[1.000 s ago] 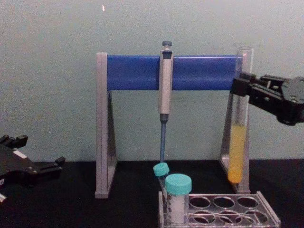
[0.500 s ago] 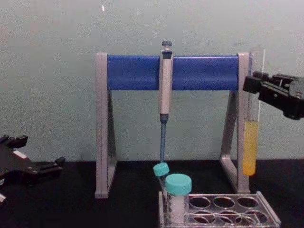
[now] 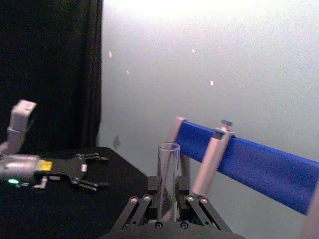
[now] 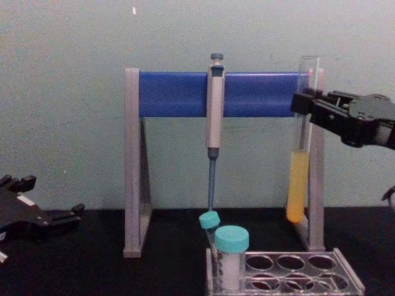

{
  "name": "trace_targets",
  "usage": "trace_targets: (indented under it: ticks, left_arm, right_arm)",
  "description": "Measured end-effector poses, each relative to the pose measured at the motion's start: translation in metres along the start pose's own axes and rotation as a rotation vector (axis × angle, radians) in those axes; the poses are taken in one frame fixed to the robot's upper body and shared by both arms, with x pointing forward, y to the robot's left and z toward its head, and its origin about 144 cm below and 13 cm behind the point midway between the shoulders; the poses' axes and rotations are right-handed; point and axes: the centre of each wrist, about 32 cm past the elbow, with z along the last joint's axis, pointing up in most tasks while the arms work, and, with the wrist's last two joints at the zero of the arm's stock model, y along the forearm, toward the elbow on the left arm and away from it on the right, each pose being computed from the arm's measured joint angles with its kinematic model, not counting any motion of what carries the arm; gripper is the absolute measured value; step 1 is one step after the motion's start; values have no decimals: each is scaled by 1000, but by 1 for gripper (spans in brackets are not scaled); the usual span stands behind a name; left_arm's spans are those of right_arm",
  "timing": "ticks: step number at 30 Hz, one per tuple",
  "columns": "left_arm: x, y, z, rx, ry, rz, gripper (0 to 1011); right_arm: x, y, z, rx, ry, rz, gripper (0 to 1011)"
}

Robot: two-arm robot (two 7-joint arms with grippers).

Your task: Pick up the test tube from the test tube rack, shake it, then place it back into the test tube rack.

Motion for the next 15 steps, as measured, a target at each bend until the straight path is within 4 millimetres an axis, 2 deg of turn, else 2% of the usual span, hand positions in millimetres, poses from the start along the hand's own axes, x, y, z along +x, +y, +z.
trace_targets:
  ticks: [8,15]
  left_arm:
    - [0,0,0,0,0,0,1002]
    - [0,0,0,0,0,0,1001]
  right_arm:
    - [-2,3,-2,34,39,84,230]
    - [-6,-8,-1,52,61,144,230]
